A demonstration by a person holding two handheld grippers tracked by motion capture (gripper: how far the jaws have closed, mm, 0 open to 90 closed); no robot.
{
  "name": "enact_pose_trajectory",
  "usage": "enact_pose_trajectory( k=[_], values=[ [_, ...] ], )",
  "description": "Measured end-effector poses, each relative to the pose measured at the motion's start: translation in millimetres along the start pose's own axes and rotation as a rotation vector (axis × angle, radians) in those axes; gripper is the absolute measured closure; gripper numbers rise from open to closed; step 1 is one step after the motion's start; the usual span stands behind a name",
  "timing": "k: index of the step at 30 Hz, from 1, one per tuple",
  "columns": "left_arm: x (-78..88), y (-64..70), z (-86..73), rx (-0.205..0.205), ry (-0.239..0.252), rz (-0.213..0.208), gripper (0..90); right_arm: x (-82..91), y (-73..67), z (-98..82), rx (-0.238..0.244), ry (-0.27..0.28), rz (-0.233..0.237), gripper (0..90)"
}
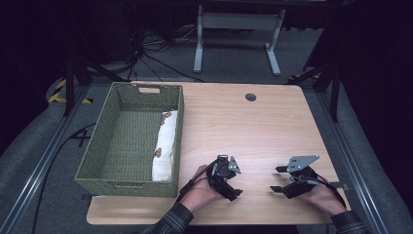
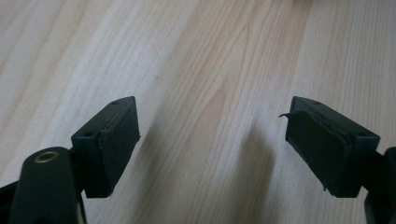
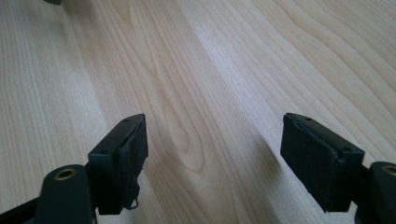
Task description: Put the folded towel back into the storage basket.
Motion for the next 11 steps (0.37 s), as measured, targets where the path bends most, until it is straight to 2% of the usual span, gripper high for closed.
enact_pose_trajectory(
  k=[2, 11],
  values=[
    [-0.2, 0.7, -0.8, 0.004, -0.011, -0.001, 17.8, -0.2, -0.6, -0.3, 0.0, -0.006, 0.0, 23.7],
    [0.2, -1.3, 3.2, 0.008, 0.014, -0.007, 17.8, 1.1, 0.4, -0.2, 0.004, 0.001, -0.006, 23.4]
  ],
)
Point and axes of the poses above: each handheld gripper's, and its own axes: x roughly backward along the jaws, z roughly out of its top, y roughly to its right, the point moved 8 cm from there along -x, roughly forward along the jaws, and after that the axes turned 3 degrees about x, right-handed, at the moved point
